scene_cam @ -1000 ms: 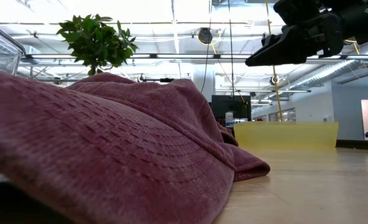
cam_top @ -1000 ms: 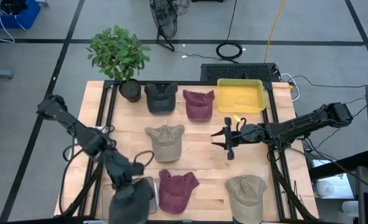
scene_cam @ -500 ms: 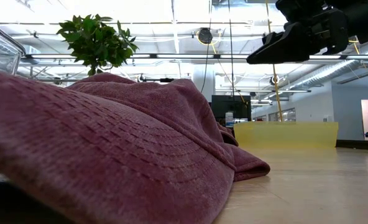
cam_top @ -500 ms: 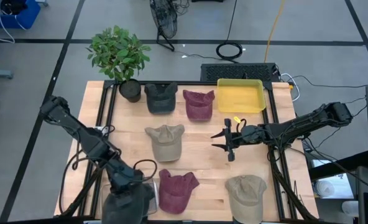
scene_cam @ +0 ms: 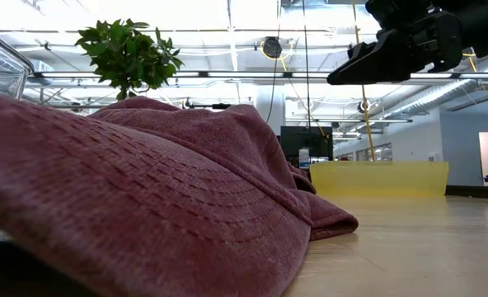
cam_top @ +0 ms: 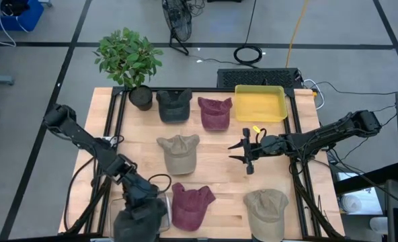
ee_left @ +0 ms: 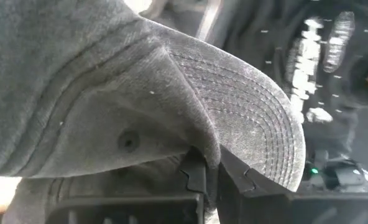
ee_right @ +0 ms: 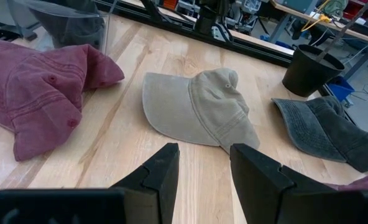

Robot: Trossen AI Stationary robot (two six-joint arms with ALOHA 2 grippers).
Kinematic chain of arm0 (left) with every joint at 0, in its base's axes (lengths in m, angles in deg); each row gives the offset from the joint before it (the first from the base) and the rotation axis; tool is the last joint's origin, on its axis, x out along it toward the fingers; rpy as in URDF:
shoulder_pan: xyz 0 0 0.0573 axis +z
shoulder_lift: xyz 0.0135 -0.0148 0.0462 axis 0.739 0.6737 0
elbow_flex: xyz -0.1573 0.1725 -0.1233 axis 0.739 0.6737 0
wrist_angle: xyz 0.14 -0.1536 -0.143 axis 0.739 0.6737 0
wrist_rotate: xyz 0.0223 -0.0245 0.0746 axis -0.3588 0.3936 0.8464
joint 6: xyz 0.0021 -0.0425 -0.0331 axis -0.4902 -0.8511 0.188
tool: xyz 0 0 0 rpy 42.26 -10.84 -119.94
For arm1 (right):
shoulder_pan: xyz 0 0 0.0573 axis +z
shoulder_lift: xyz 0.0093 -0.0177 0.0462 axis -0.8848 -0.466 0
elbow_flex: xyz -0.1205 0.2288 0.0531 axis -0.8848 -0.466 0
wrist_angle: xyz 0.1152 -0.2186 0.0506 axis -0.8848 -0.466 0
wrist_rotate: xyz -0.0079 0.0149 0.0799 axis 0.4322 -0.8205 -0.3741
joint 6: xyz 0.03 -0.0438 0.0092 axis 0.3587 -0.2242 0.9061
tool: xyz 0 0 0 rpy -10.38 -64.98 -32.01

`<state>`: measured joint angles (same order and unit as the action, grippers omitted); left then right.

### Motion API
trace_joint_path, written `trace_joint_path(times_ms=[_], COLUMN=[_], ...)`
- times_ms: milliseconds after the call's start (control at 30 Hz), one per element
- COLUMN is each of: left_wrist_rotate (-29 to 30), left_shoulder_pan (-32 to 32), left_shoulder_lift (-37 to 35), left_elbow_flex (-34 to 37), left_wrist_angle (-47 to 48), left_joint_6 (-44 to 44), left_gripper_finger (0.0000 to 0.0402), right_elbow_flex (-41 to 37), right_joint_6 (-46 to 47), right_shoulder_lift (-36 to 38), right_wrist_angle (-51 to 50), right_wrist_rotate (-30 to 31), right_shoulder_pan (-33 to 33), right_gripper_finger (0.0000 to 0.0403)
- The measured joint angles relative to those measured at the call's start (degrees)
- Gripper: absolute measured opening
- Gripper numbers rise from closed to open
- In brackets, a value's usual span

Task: Pick & Place hat
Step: Put the bottom black cap into the transparent bin

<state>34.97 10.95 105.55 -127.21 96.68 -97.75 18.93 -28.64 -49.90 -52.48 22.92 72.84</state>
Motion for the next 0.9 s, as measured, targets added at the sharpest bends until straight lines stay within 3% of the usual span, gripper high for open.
trace_joint_path(times_ms=[433,733,800,900], left_wrist_rotate=[1.0,6.5,5.8,-0.2], left_shoulder_pan=[0.7,1.1,1.8,3.7], left_shoulder_lift=[0.0,0.0,0.0,-0.6], left_elbow_flex=[2.1,2.1,2.1,2.1], left_wrist_angle=[0.2,4.4,6.2,5.6], left_joint_6=[7.6,13.9,13.7,10.0], left_gripper_finger=[0.0146,0.0172,0.0172,0.0172], right_elbow_flex=[0.0,0.0,0.0,0.0], right_joint_6=[0.3,0.7,0.7,0.7], right_shoulder_lift=[0.0,0.0,0.0,0.0], right_wrist_angle=[0.5,0.4,0.4,0.7], right_wrist_rotate=[0.0,0.0,0.0,0.0], right_shoulder_pan=[0.0,0.0,0.0,0.0], right_gripper_finger=[0.013,0.013,0.013,0.013])
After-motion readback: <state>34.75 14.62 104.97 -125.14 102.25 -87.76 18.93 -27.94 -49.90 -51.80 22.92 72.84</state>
